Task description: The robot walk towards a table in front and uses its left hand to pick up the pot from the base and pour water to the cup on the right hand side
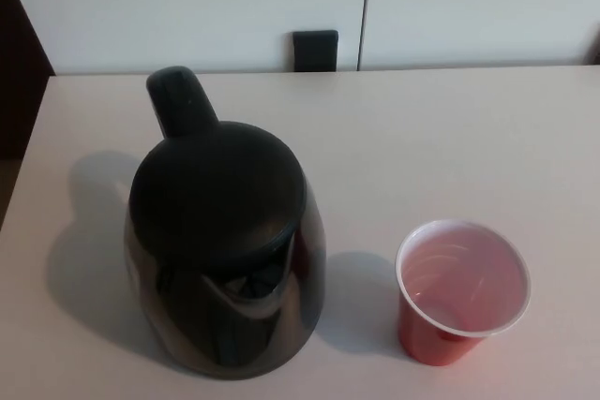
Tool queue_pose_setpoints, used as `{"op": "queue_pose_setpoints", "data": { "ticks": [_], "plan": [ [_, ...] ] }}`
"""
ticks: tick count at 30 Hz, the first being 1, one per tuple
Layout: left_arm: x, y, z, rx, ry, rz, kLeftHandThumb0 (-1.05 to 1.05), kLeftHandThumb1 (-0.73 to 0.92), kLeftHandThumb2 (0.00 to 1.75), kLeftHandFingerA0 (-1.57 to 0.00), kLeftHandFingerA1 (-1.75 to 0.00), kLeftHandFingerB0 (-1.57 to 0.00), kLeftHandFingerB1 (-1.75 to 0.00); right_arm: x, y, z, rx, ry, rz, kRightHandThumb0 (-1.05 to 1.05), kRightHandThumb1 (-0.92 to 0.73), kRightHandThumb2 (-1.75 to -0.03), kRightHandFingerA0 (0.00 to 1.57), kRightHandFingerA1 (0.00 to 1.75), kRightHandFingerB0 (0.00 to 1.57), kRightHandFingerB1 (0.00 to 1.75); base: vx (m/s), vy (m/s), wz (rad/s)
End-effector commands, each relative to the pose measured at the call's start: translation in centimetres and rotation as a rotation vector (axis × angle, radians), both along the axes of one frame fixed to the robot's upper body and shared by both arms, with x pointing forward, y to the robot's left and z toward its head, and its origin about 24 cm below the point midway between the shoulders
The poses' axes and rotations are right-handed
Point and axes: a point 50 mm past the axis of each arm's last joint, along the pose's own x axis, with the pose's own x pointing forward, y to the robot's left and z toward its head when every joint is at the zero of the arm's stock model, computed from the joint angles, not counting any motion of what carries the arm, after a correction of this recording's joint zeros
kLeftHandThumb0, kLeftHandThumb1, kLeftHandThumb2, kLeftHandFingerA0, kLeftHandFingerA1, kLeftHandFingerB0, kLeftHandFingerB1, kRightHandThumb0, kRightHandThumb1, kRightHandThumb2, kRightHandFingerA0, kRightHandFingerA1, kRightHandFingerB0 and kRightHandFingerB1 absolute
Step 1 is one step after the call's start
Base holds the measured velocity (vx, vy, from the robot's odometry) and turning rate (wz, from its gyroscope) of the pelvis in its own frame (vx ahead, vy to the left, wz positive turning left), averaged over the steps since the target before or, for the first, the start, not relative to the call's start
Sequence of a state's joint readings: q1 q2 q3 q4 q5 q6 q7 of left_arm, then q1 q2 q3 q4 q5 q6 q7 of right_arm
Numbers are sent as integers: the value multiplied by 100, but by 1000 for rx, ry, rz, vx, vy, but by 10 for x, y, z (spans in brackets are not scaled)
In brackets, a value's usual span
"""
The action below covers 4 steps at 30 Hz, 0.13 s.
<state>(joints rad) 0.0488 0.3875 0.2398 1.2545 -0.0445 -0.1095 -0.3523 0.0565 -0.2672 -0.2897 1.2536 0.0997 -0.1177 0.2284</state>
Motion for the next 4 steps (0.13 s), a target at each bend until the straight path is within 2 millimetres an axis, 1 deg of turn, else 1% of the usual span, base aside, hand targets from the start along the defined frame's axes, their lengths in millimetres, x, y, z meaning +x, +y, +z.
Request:
{"op": "queue_pose_setpoints", "data": {
  "ticks": [1, 2, 3, 4],
  "plan": [
    [7, -19, -8, 31, -32, -77, -28, 71, 116, 0, -49, 0, -47, 4, -1, 1, 13, -17, -12, -67, -73, -62, 36, 63, 42, 46, 0, 0, 0],
    [8, -19, -8, 33, -32, -83, -28, 71, 116, 0, -49, 0, -47, 5, -1, 1, 13, -18, -10, -67, -73, -62, 36, 63, 42, 46, 0, 0, 0],
    [9, -26, -12, 54, -28, -100, -28, 69, 115, 0, -48, 0, -47, 6, 0, 1, 18, -24, -15, -66, -71, -62, 37, 66, 41, 47, 0, 0, 0],
    [9, -29, -13, 60, -27, -105, -28, 69, 115, 0, -48, 0, -47, 7, 0, 2, 20, -25, -16, -66, -71, -62, 37, 66, 41, 47, 0, 0, 0]
  ]
}}
